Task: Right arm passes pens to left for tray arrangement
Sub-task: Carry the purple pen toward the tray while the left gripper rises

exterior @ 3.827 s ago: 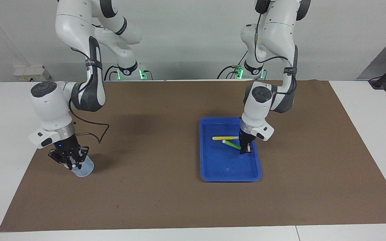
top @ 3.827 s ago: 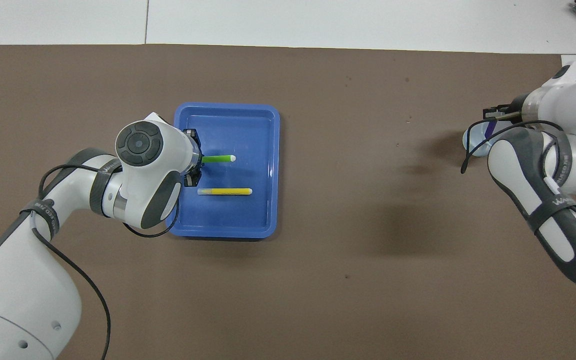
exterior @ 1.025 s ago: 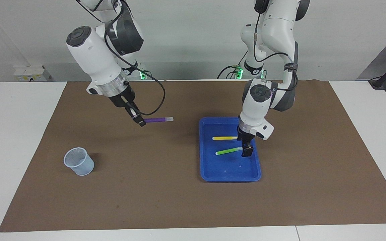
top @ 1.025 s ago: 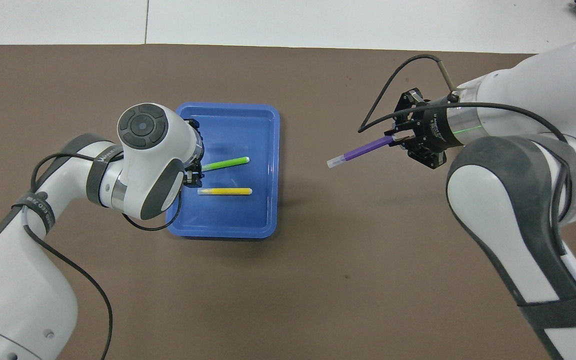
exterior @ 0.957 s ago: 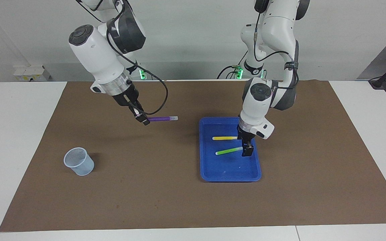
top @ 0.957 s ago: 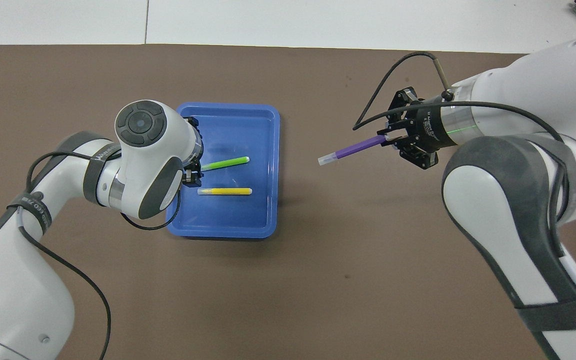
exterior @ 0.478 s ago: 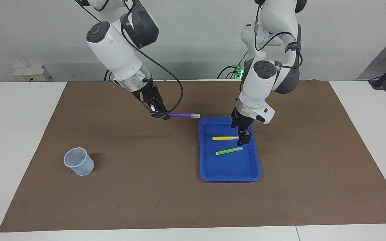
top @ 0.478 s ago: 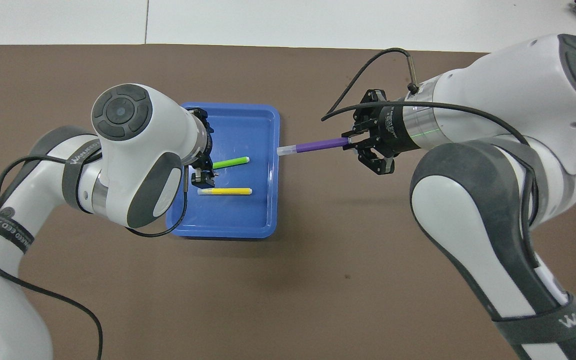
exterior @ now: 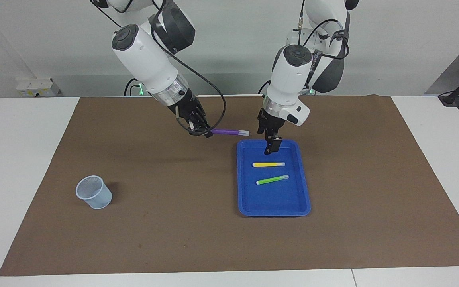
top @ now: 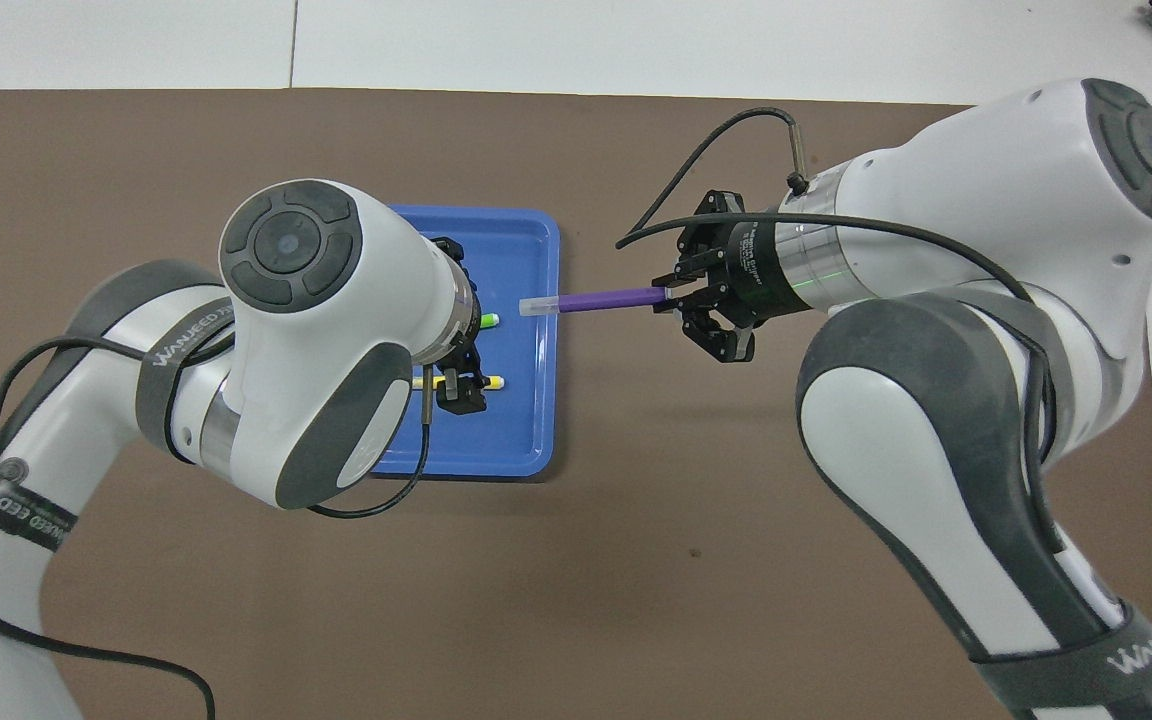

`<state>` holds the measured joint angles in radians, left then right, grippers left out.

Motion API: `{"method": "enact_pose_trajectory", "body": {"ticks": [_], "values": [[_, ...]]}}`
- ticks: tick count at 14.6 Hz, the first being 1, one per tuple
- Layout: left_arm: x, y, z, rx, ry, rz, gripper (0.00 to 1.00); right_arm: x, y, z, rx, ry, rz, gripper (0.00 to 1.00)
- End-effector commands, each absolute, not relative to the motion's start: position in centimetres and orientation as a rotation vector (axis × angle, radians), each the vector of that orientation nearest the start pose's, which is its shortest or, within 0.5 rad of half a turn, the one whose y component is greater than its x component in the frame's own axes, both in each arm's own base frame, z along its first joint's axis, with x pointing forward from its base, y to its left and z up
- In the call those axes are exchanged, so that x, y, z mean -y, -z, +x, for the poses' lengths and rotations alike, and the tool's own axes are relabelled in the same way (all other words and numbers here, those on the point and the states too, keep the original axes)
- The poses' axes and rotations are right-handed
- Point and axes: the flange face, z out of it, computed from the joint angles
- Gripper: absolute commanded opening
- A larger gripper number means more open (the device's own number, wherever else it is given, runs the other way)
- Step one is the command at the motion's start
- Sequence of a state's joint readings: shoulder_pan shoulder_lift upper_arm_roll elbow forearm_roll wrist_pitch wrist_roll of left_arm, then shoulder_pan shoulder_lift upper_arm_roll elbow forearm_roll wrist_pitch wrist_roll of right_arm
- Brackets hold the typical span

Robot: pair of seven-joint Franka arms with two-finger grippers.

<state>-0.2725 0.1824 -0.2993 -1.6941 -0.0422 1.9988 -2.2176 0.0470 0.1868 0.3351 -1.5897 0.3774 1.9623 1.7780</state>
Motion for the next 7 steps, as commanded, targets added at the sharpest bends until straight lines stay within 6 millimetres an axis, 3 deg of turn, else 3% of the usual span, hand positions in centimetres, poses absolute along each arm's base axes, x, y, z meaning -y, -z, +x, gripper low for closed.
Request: {"method": "enact_pose_trajectory", "body": {"ticks": [1,3,7], "values": [[33.0,-54.2,52.4,-2.242,0.119,1.939,1.0,-25.1,-55.7,59.1,-1.907,-0.45,-1.959,0.0],[33.0,-55.7,51.8,-2.223,0.103,1.929,1.0,-25.1,-55.7,59.1,-1.905,-0.448,-1.961,0.0],[35.2,-56.0,50.2,-2.181,0.114,1.956,1.0,-25.1,-55.7,59.1,-1.904,-0.442,-1.956,0.0]]}}
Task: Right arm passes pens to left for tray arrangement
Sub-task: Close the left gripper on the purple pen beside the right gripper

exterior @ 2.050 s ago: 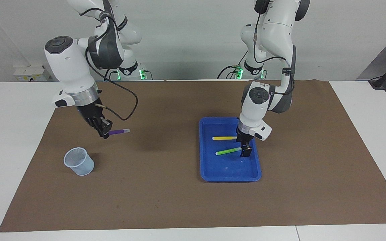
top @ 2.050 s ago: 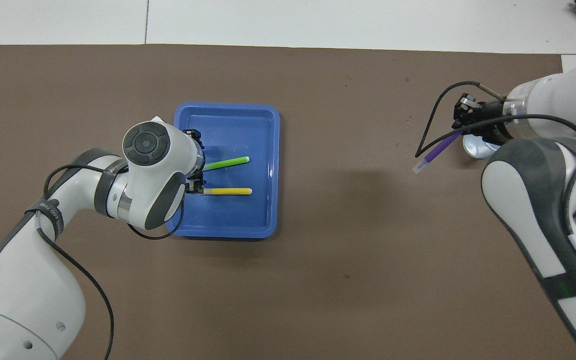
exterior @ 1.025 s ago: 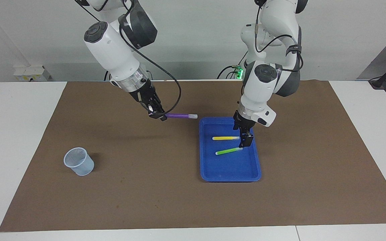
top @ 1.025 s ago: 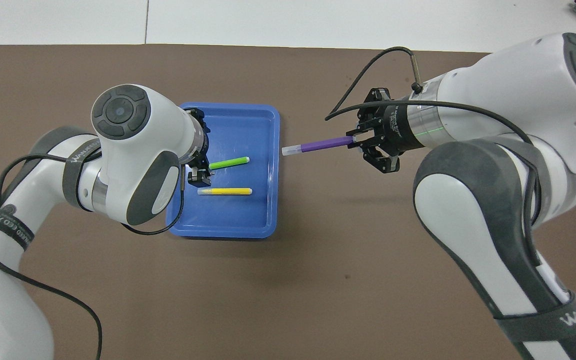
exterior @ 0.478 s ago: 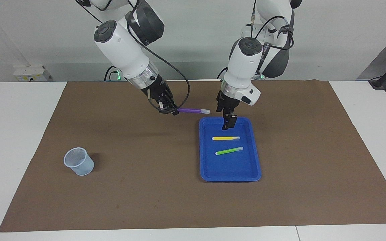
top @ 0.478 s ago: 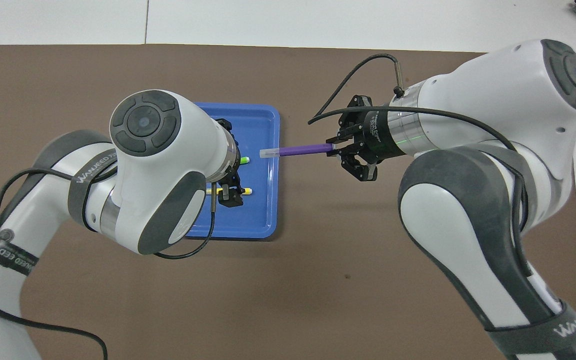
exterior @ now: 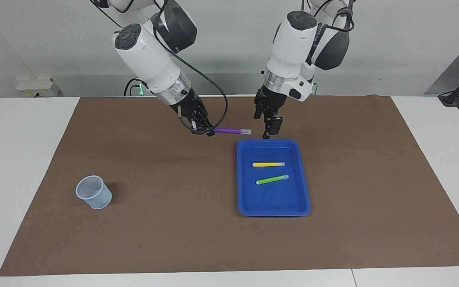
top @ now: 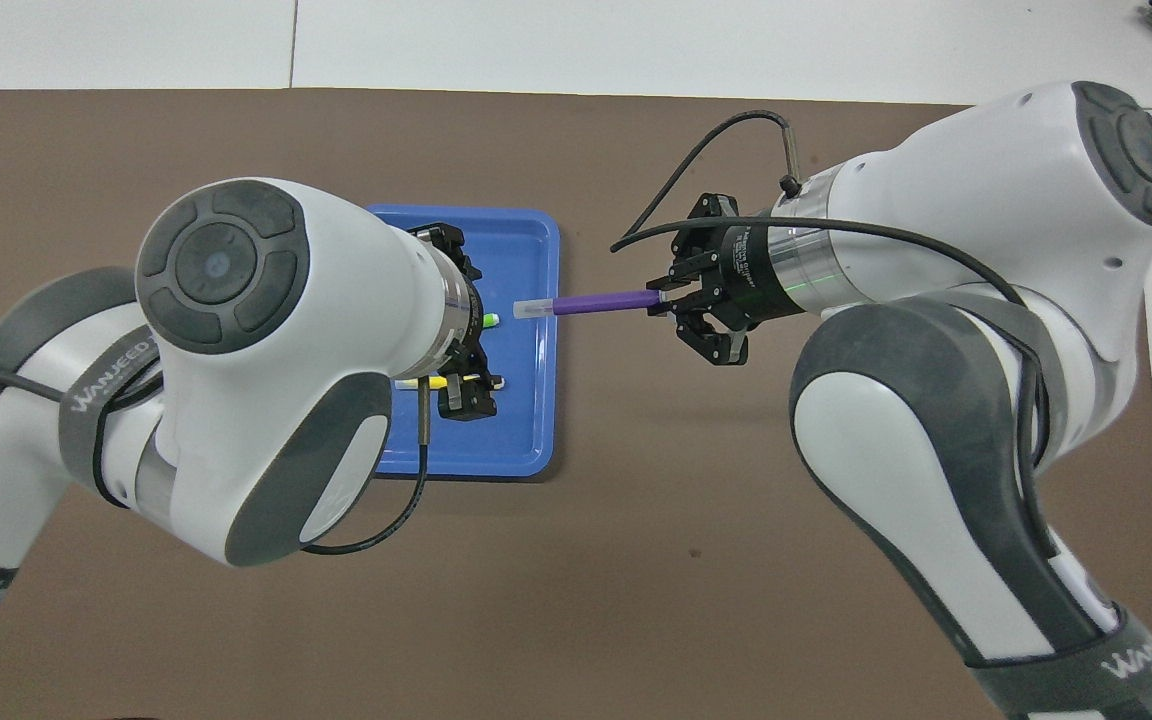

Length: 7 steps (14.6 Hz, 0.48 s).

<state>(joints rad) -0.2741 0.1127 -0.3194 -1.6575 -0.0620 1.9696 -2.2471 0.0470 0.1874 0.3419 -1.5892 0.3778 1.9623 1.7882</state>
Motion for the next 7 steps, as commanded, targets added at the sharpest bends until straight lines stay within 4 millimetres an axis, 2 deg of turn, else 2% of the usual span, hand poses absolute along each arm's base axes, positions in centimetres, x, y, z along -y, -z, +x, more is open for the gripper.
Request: {"method": "enact_pose_trajectory", "body": {"ticks": [1,3,7], "values": [[35.8,-55.9,49.8,-2.188,0.118,1.943,1.0,-25.4,-55.7,59.1,-1.898,-0.441,-1.959,0.0],[36.5,-56.3,49.8,-2.198,0.121,1.873,1.0,-25.5,-55.7,59.0,-1.899,-0.442,-1.959,0.0],[37.0,-56.0,49.8,-2.196,0.124,1.838,1.0,-25.5,-55.4,59.0,-1.902,-0.444,-1.964,0.0]]}}
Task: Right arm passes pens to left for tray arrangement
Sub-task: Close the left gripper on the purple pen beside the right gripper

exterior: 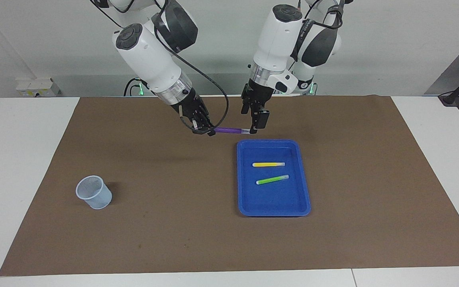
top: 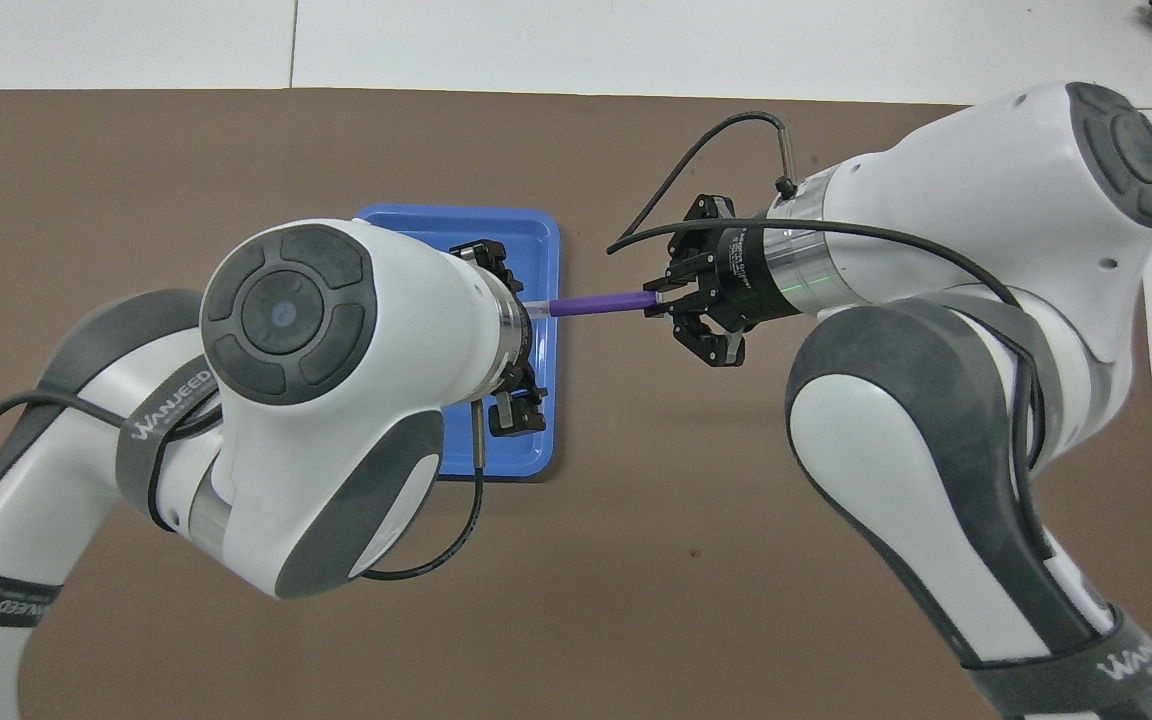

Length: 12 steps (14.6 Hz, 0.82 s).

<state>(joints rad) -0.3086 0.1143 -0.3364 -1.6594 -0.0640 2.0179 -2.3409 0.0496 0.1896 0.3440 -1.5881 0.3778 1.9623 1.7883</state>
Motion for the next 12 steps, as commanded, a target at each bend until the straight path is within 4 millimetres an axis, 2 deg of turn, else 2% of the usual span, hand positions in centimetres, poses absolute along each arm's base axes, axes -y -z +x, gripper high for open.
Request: {"method": "enact_pose_trajectory", "body": {"ticks": [1,4,7,12], "values": [[37.0,-55.9,50.0,-2.2,0.126,1.816,1.0,-25.5,-55.4,59.0,-1.901,-0.443,-1.963,0.0],[37.0,-55.5,50.1,-2.207,0.127,1.806,0.95,-25.5,-55.4,59.0,-1.902,-0.444,-1.964,0.0],[36.9,-54.4,50.2,-2.208,0.119,1.803,0.95,-25.5,-55.4,59.0,-1.9,-0.443,-1.965,0.0],[37.0,-54.4,50.4,-2.213,0.121,1.79,0.89,-25.5,-55.5,58.9,-1.901,-0.445,-1.967,0.0]]}}
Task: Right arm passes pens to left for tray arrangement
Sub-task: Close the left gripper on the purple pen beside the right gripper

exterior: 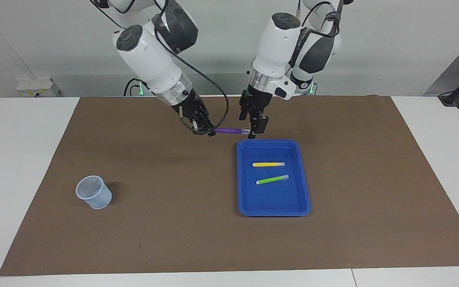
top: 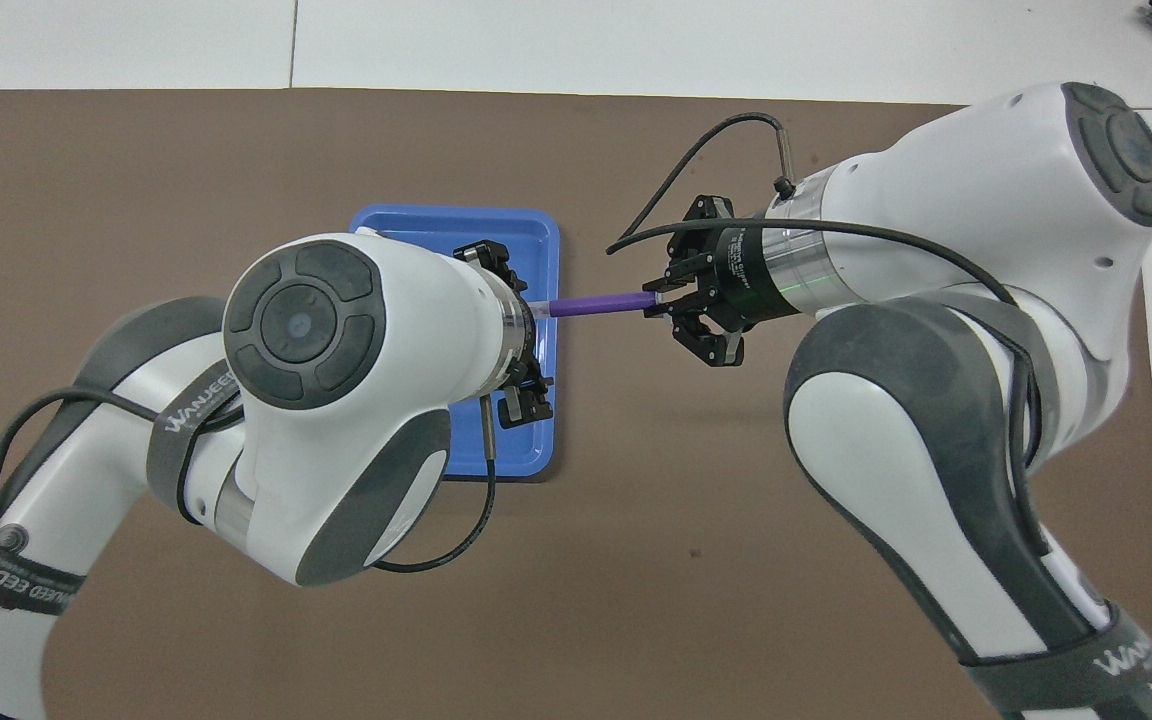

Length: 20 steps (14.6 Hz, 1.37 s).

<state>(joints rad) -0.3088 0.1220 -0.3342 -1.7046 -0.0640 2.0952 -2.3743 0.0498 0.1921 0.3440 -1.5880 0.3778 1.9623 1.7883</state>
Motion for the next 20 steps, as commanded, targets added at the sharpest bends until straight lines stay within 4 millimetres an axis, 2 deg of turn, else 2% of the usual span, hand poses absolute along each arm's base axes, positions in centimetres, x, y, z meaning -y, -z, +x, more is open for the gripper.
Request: {"method": "enact_pose_trajectory", "body": {"ticks": [1,7,9,13,16,18,20], "values": [[37.1,-54.5,50.5,-2.211,0.125,1.787,0.87,-25.5,-55.5,58.9,-1.9,-0.445,-1.967,0.0],[37.3,-55.2,50.5,-2.212,0.124,1.767,0.68,-25.5,-55.5,58.9,-1.901,-0.445,-1.967,0.0],[37.3,-55.2,50.5,-2.213,0.121,1.771,0.54,-25.5,-55.5,58.9,-1.899,-0.442,-1.969,0.0],[37.2,-55.6,50.5,-2.214,0.119,1.775,0.37,-25.5,-55.5,58.9,-1.897,-0.44,-1.968,0.0],[37.2,-55.8,50.6,-2.219,0.122,1.785,0.29,-25.5,-55.5,58.9,-1.897,-0.44,-1.968,0.0],[37.1,-55.8,50.7,-2.225,0.119,1.79,0.19,-25.5,-55.4,58.9,-1.896,-0.44,-1.97,0.0],[37.1,-55.8,50.7,-2.225,0.119,1.79,0.13,-25.5,-55.4,58.9,-1.894,-0.439,-1.97,0.0]]}}
